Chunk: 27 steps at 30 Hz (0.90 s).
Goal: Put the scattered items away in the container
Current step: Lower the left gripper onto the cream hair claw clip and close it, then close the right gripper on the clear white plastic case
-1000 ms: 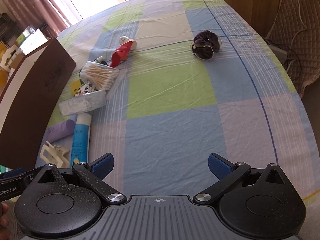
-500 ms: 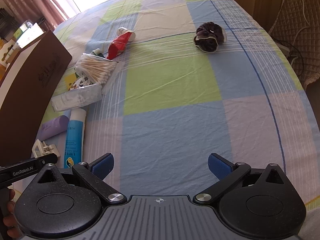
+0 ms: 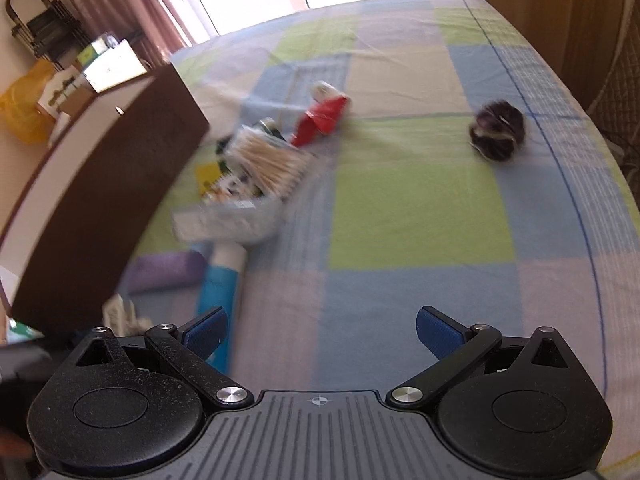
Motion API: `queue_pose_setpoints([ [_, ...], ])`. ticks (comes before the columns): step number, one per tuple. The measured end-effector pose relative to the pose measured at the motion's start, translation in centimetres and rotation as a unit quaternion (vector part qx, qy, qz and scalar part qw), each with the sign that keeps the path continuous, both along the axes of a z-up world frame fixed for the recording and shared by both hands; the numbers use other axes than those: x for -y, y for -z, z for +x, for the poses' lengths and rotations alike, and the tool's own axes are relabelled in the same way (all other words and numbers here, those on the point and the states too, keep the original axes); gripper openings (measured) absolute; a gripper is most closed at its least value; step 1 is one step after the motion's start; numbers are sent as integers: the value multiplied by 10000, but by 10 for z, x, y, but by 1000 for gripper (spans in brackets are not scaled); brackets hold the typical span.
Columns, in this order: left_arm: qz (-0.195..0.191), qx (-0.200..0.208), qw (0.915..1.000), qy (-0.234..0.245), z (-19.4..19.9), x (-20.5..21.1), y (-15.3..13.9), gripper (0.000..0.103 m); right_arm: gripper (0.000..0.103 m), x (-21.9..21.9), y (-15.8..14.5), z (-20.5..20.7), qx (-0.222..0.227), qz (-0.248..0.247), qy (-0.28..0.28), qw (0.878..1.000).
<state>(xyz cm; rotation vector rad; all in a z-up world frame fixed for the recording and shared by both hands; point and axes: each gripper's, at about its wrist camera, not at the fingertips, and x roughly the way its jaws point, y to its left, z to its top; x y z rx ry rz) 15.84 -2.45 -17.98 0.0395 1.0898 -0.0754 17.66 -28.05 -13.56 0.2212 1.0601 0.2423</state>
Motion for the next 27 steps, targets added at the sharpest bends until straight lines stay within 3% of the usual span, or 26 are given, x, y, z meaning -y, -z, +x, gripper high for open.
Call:
queue_pose_setpoints([
  [6,128,110,9998,52,-2,-2,-3,49,103,-46,1,30,116,118,-177,9997],
  [14,87,31,9999,-64,1,-8,4,46,103,-90,24,59,290,-358,-376,9982],
  [17,83,43,9999,-72,2,-8,5,46,103,-95,33,66,244,-548,-381,9975],
  [18,75,32,9999,-75,3,-8,6,45,90,-94,34,65,266,-604,-411,9970],
  [22,69,14,9999,-71,5,-7,7,45,90,-87,32,56,390,-815,-496,9947],
  [27,46,0,10000,-70,5,-7,7,44,90,-59,13,37,525,-537,-276,9968],
])
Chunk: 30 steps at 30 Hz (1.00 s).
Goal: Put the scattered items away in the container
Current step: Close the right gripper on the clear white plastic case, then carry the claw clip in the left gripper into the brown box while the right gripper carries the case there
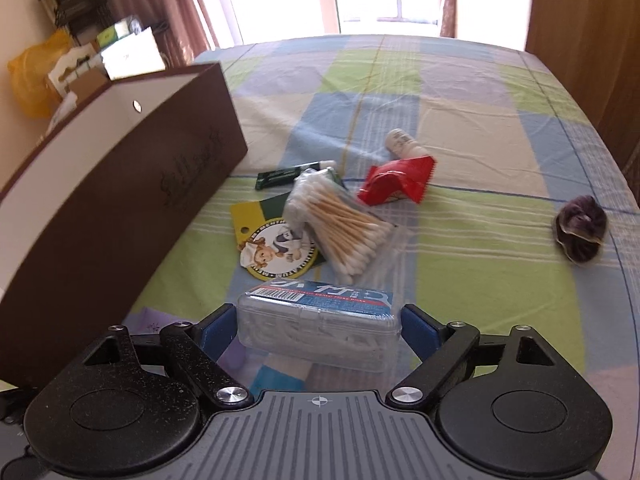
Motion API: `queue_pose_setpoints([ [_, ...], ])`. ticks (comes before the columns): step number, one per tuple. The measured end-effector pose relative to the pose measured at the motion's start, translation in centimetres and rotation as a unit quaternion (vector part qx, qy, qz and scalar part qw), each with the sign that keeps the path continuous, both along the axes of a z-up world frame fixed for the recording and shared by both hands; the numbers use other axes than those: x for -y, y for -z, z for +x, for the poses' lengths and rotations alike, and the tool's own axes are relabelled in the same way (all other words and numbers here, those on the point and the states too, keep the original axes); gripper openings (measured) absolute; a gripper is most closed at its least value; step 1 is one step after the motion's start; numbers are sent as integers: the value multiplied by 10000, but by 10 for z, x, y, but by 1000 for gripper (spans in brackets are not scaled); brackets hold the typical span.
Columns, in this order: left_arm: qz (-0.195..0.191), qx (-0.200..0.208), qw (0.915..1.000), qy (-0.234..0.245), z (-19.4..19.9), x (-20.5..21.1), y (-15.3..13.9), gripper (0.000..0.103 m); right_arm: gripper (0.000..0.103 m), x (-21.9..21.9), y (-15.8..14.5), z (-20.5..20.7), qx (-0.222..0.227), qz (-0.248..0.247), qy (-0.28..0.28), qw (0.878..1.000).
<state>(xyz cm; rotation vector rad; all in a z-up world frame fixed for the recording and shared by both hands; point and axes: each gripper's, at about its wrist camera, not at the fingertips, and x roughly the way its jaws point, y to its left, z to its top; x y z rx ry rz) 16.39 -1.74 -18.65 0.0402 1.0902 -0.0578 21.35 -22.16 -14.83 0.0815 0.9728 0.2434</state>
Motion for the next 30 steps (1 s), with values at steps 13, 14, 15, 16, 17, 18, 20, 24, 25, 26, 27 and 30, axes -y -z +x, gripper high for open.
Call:
queue_pose_setpoints([
  [13,-30,494,9973,544,-15,16,-53,42,89,42,-36,-31,13,391,228,9990],
  [14,-53,522,9971,553,-16,15,-59,42,89,42,-40,-31,50,424,217,9989],
  [15,-83,552,9969,550,-17,13,-65,42,89,41,-44,-31,82,456,193,9987],
  [16,-108,593,9967,542,-18,10,-71,42,89,39,-48,-31,112,488,168,9986],
  [17,-129,639,9965,526,-18,8,-77,42,89,38,-52,-31,143,519,142,9984],
  [18,-150,682,9963,510,-18,4,-83,42,89,35,-56,-30,165,553,102,9983],
  [20,-196,777,9956,481,-17,-3,-96,42,89,29,-63,-27,207,624,-3,9978],
  [24,-278,1022,9934,449,-17,-24,-123,42,89,14,-79,-21,319,802,-225,9960],
  [25,-291,1082,9928,430,-16,-31,-130,42,89,10,-83,-18,353,855,-300,9953],
  [26,-293,1133,9923,414,-14,-38,-136,42,89,5,-87,-16,389,908,-379,9944],
  [27,-267,1181,9919,394,-12,-46,-141,42,89,0,-91,-13,425,950,-460,9935],
  [30,-123,1295,9910,320,1,-73,-154,42,89,-18,-103,-3,529,1055,-710,9905],
])
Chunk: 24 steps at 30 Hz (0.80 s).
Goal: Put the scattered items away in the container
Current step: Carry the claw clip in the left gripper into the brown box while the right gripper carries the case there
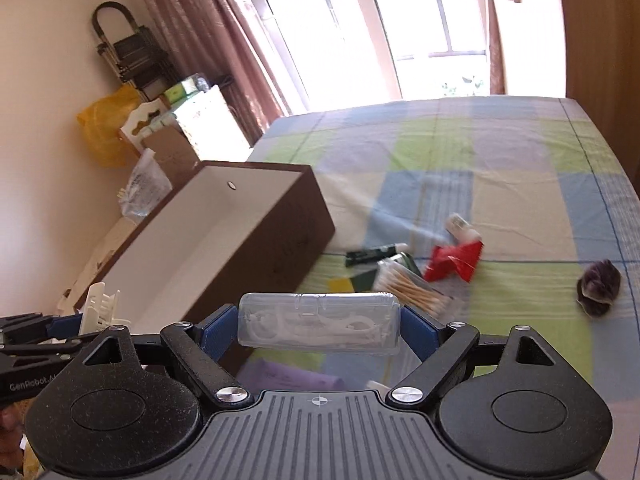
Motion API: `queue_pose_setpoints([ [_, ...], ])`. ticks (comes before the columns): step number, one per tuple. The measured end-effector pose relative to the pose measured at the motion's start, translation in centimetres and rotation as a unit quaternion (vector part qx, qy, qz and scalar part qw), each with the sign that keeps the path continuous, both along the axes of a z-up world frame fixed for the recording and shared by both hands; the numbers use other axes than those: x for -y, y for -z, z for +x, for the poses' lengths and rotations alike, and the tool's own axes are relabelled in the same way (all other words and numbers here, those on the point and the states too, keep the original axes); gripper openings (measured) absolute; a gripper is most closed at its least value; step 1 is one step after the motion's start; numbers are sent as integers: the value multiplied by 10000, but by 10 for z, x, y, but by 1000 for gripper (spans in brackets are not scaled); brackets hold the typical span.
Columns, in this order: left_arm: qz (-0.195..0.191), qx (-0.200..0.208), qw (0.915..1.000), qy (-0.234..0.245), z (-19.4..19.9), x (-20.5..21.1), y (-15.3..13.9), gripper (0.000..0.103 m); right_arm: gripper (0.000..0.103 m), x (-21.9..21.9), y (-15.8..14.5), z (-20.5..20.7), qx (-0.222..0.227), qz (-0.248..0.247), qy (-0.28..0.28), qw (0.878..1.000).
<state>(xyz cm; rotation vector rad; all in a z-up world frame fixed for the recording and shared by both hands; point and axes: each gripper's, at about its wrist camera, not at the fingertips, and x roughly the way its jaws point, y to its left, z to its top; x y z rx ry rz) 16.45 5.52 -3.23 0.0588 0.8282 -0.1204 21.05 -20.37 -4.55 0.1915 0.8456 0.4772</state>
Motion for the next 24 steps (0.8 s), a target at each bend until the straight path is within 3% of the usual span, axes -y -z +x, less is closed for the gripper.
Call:
queue_pose_setpoints([
  [5,250,-83,9996,-110,27,-44,-7,42,89,-42,-19,19,341,97,-591,9976],
  [10,424,-509,9977,108,54,-73,10,42,89,-102,-24,35,745,-118,-1483,9861],
  [15,463,-976,9930,475,71,-88,37,42,89,-157,3,41,875,-701,-2526,9611],
  [20,406,-1438,9846,912,82,-98,63,42,89,-197,44,43,574,-1223,-3301,9342],
  [24,402,-1836,9738,1282,88,-99,85,42,89,-215,70,49,242,-1452,-3639,9197],
])
